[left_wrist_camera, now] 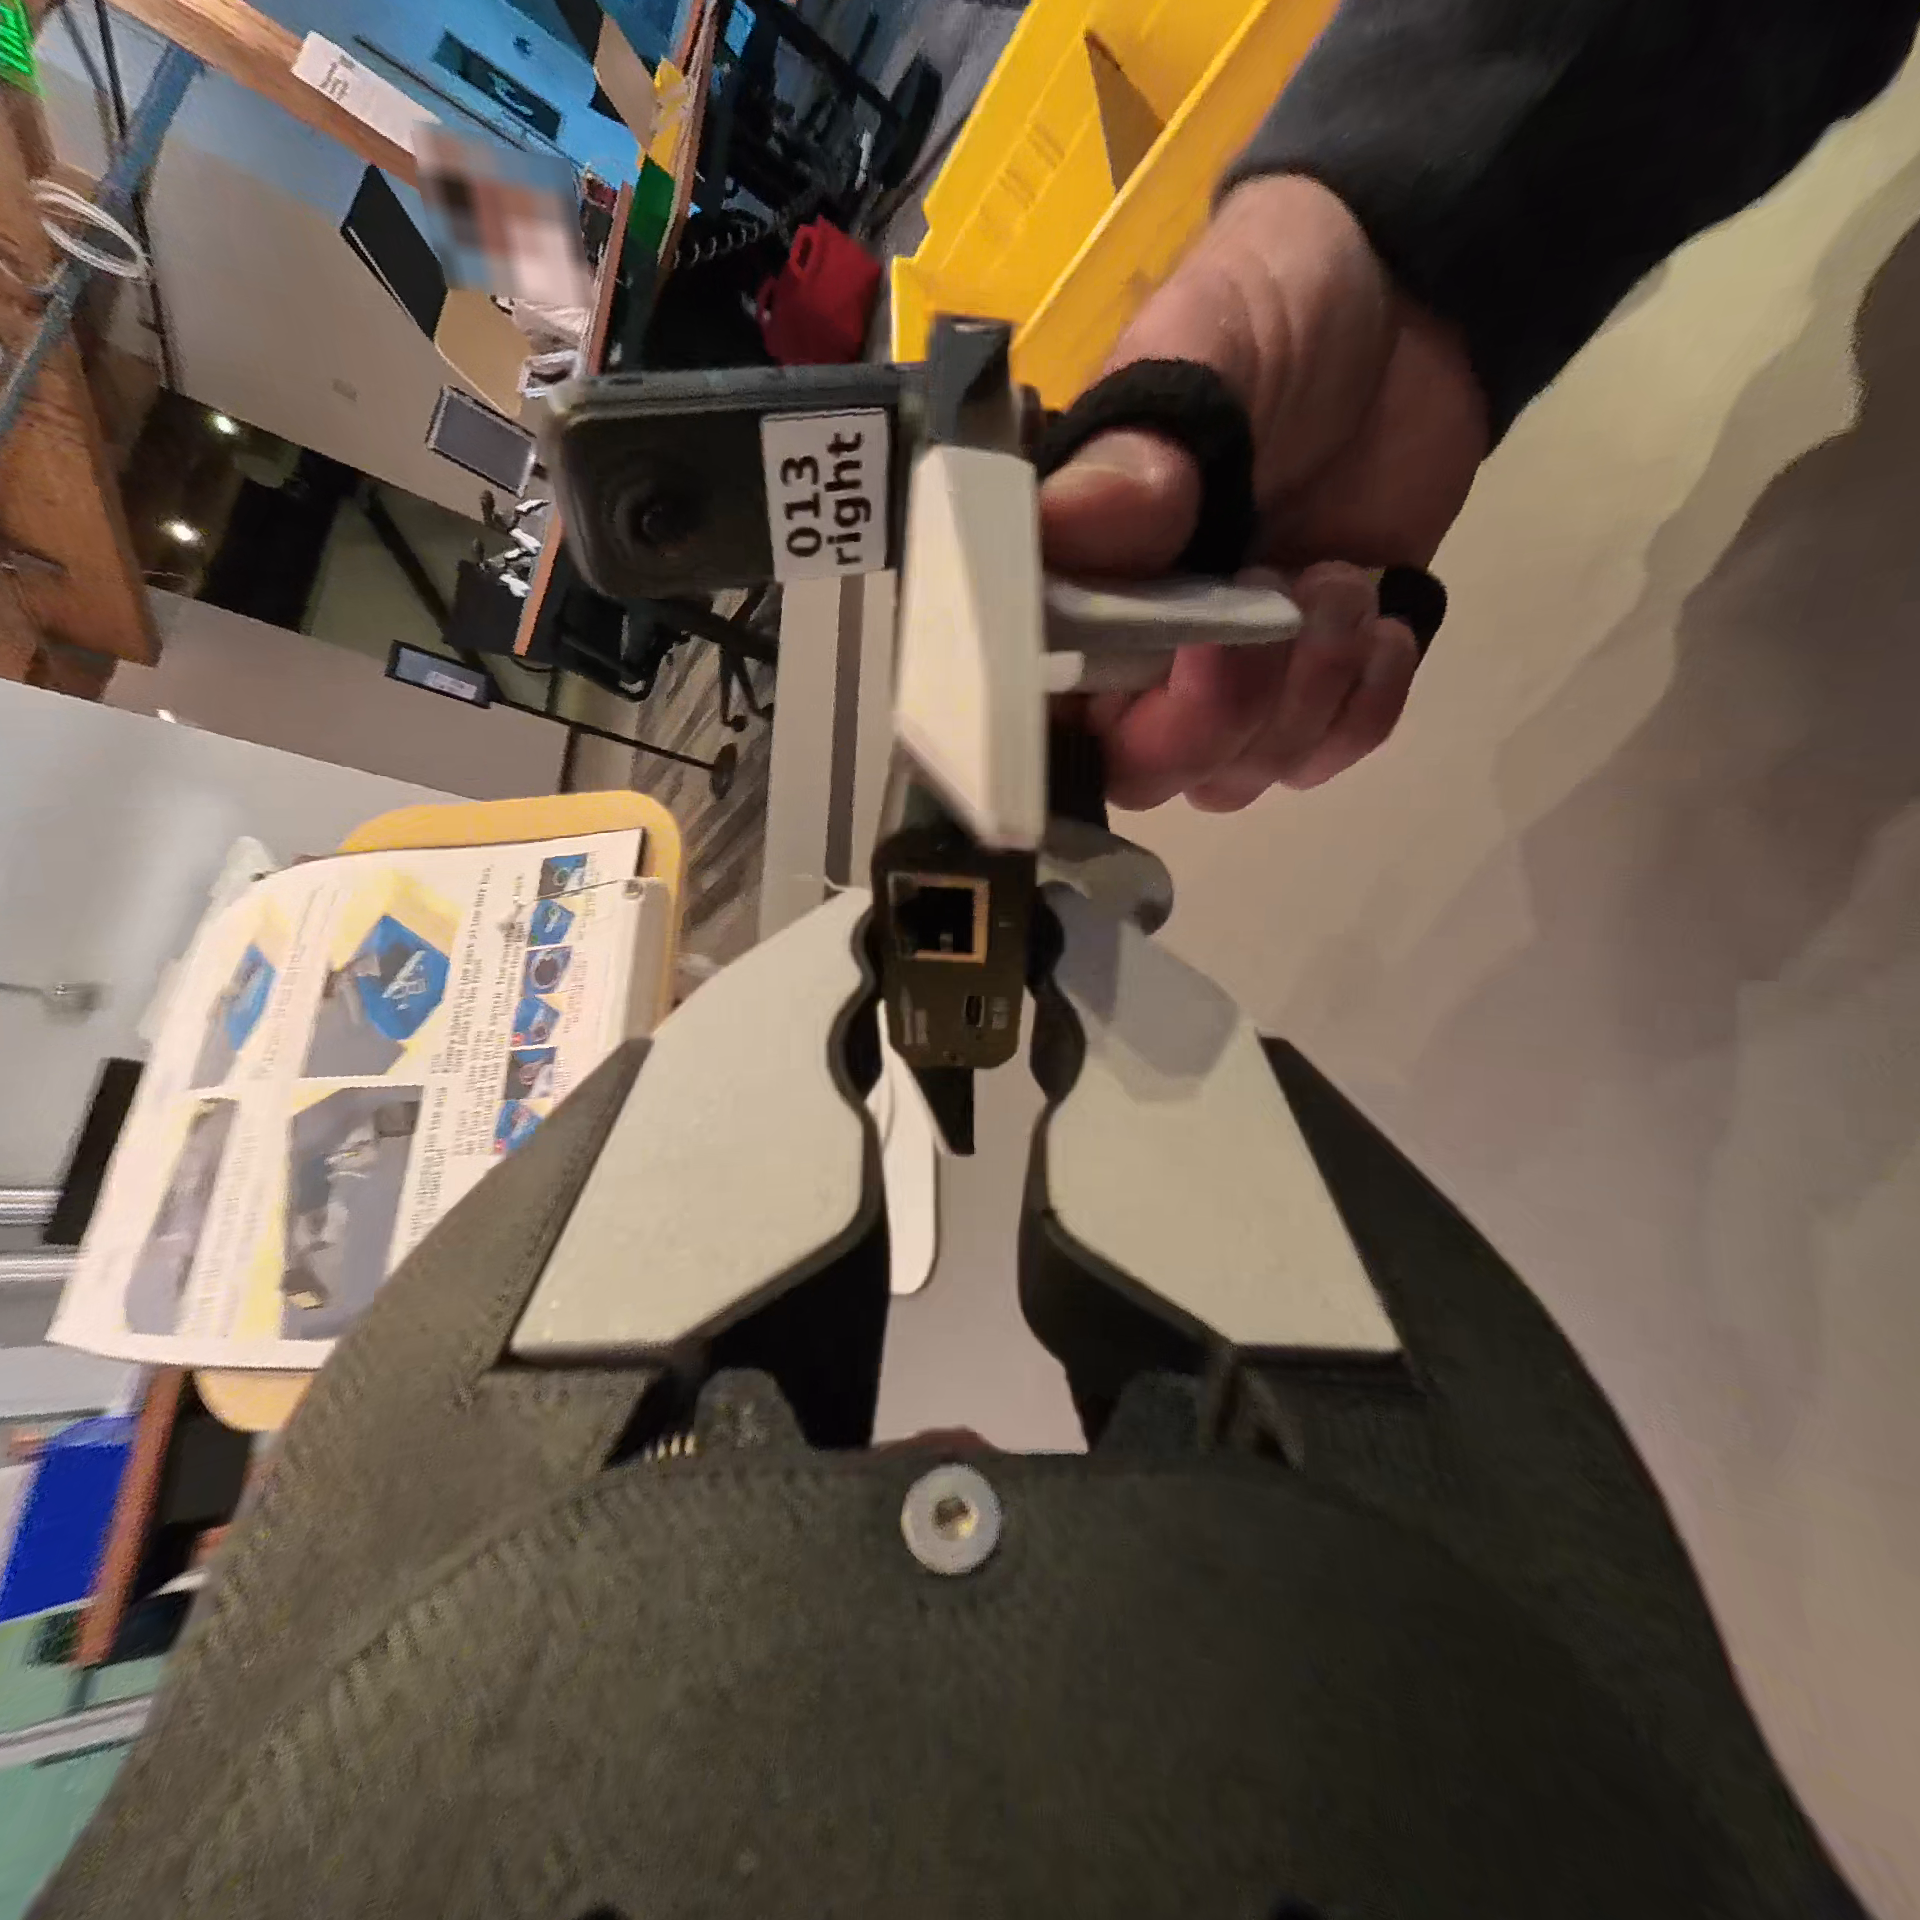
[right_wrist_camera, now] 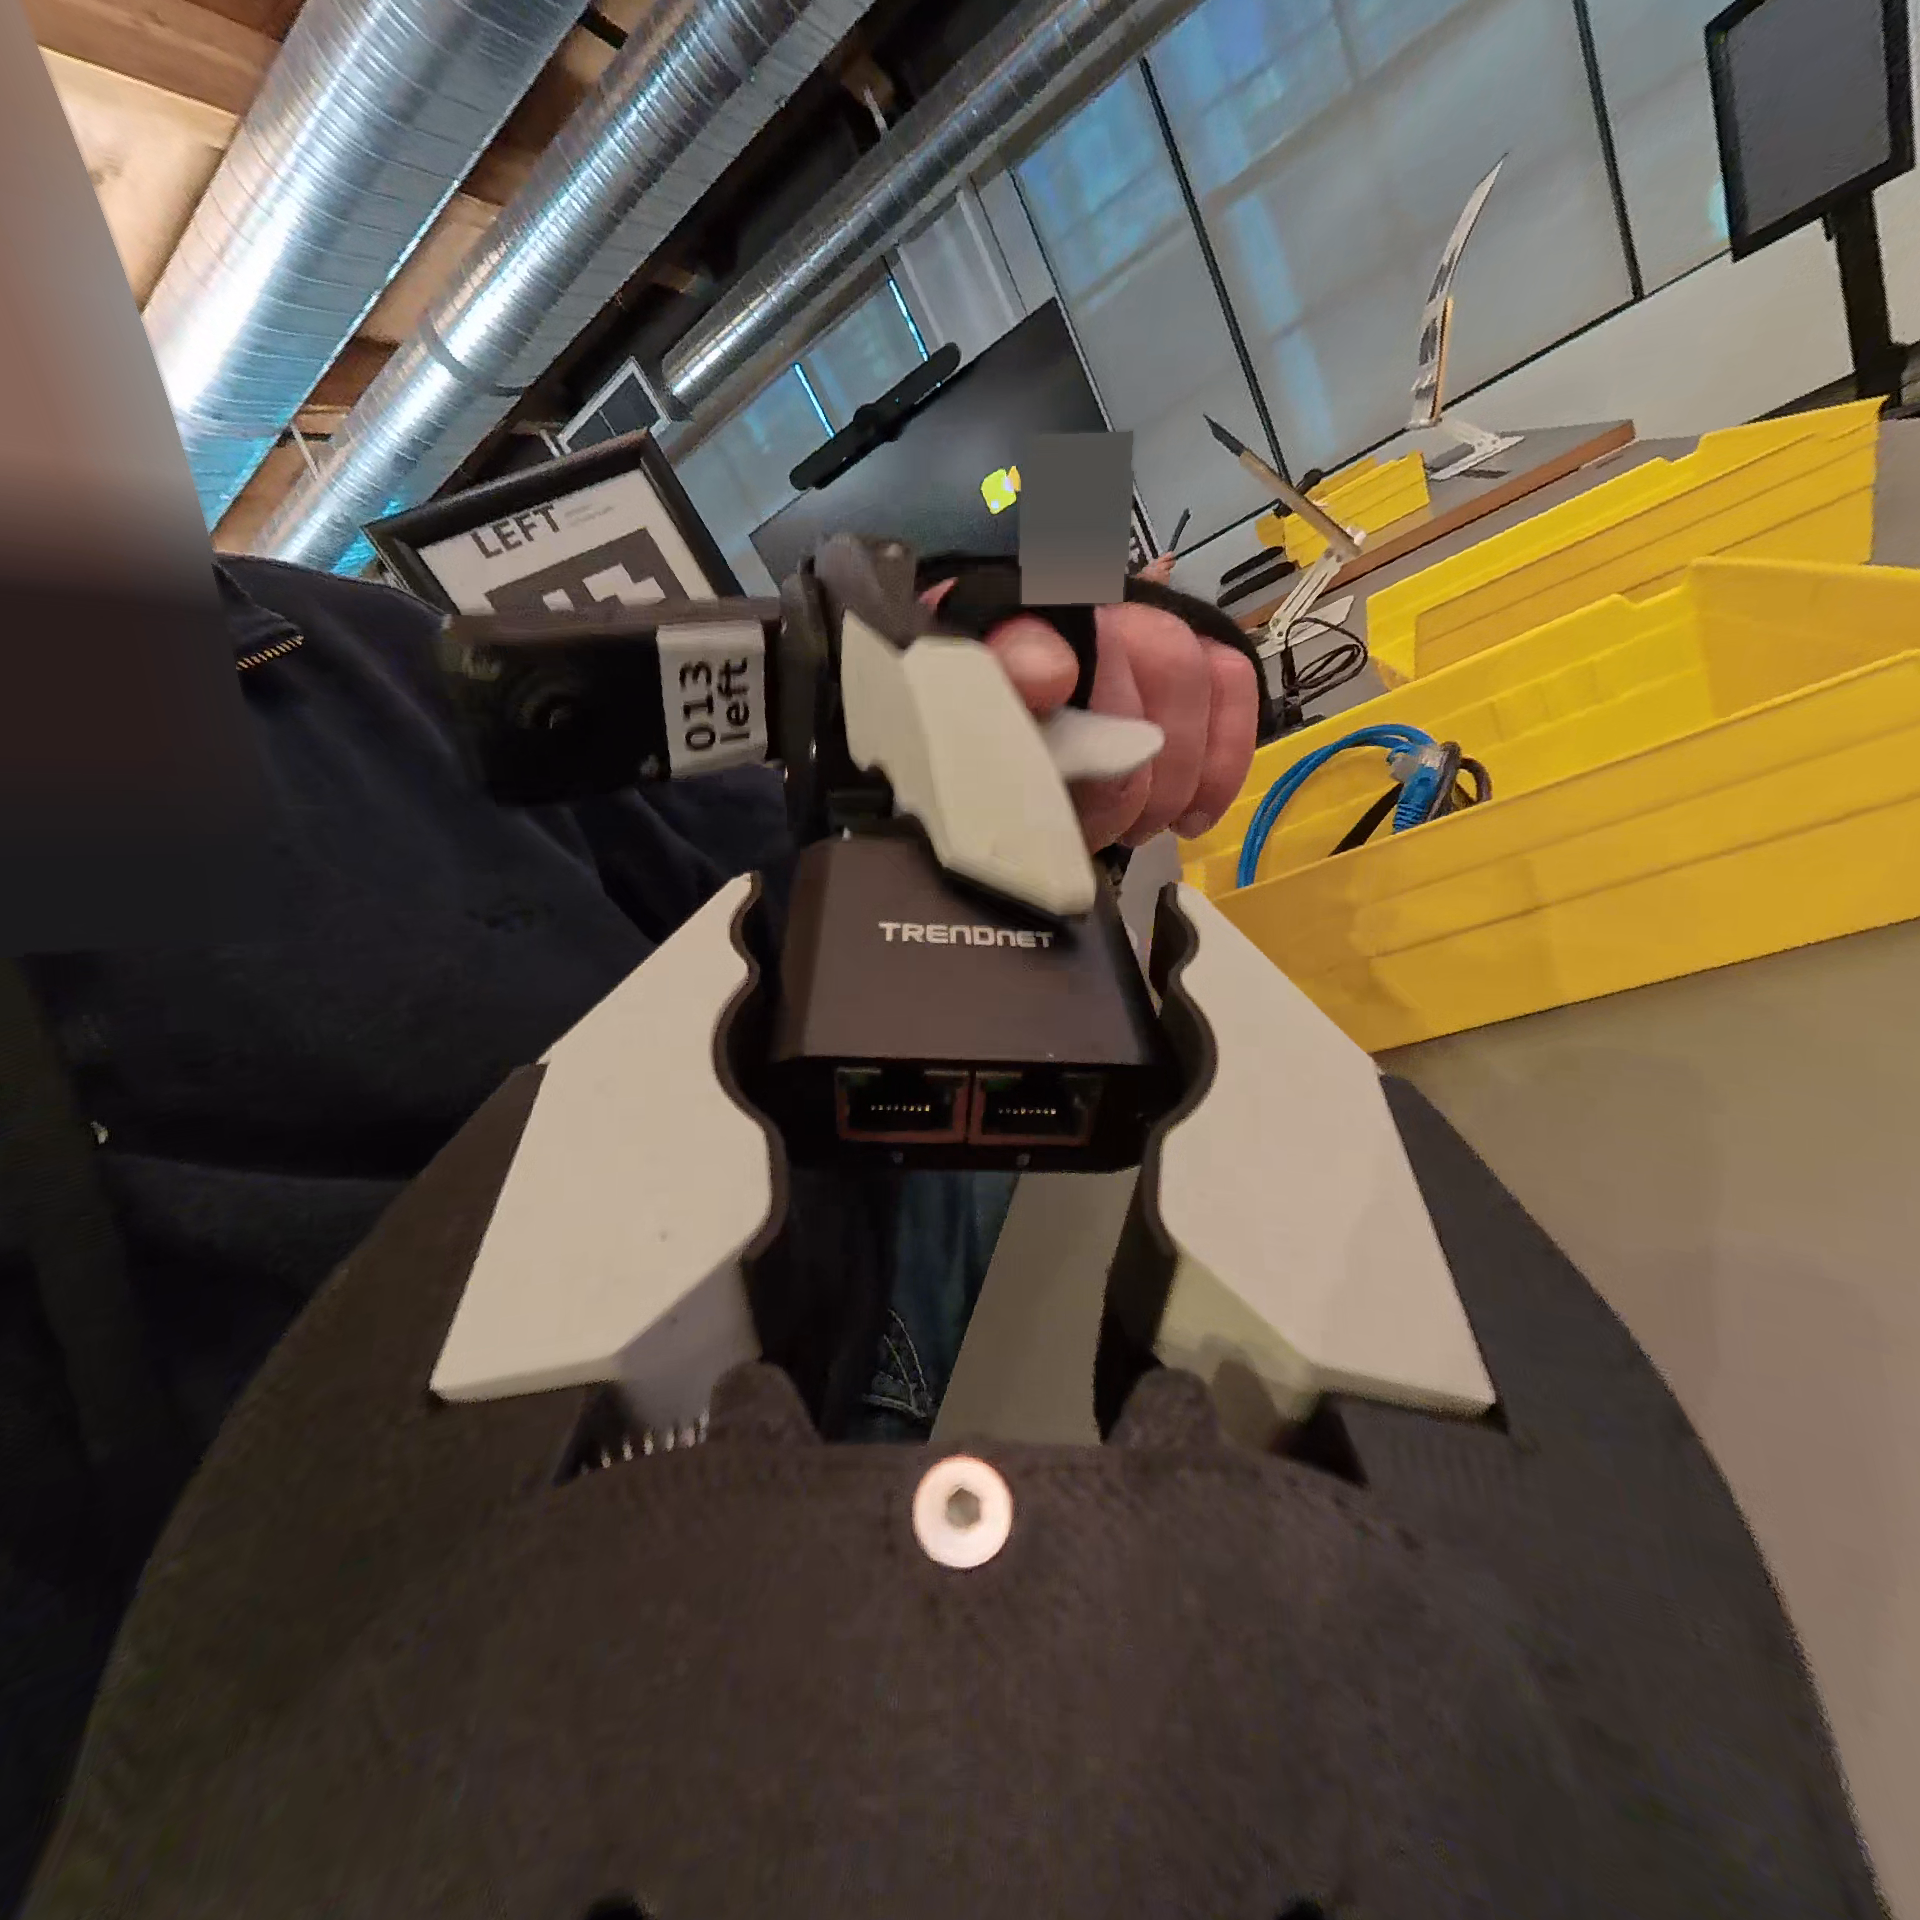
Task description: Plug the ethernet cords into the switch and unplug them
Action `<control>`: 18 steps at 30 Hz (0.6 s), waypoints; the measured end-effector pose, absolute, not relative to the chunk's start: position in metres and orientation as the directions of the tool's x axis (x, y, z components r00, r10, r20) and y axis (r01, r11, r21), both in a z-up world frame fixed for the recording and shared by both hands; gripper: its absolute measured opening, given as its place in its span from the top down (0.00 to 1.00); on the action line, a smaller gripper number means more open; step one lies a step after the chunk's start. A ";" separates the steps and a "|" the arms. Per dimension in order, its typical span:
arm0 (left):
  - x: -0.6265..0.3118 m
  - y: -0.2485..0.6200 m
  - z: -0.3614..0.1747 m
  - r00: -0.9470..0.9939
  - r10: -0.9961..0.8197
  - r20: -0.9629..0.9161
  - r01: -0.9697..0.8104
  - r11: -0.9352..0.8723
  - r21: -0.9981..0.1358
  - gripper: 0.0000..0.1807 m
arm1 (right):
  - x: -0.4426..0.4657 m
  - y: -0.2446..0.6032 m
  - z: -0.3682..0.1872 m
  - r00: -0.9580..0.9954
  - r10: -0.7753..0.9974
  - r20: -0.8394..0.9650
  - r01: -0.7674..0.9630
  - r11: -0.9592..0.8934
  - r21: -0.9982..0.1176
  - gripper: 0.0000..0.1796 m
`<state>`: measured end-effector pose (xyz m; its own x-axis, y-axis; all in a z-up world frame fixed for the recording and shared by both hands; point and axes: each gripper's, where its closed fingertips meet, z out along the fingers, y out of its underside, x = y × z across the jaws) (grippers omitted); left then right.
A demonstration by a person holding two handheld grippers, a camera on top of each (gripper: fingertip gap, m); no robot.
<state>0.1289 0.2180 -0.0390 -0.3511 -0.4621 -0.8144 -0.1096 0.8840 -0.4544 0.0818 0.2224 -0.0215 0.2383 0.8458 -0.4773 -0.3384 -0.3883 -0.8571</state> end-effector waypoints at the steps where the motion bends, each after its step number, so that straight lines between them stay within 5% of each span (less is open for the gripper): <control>1: 0.129 0.218 -0.039 -0.335 -0.443 -0.832 -0.112 0.895 -0.431 0.87 | 0.082 0.222 -0.020 0.231 0.842 -0.487 -0.344 -0.397 -0.851 0.60; 11: 0.121 0.217 -0.033 -0.277 -0.453 -0.848 -0.069 0.889 -0.452 0.87 | 0.072 0.220 -0.019 0.239 0.838 -0.491 -0.328 -0.406 -0.853 0.60; 18: 0.110 0.230 -0.032 -0.247 -0.578 -0.777 -0.152 0.816 -0.558 0.58 | 0.077 0.227 -0.017 0.341 0.824 -0.453 -0.311 -0.355 -0.881 0.60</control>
<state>0.1103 0.2299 -0.0324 -0.2474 -0.5783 -0.7774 -0.1524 0.8156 -0.5582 0.0766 0.2267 -0.0174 0.3409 0.8239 -0.4527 -0.3113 -0.3555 -0.8813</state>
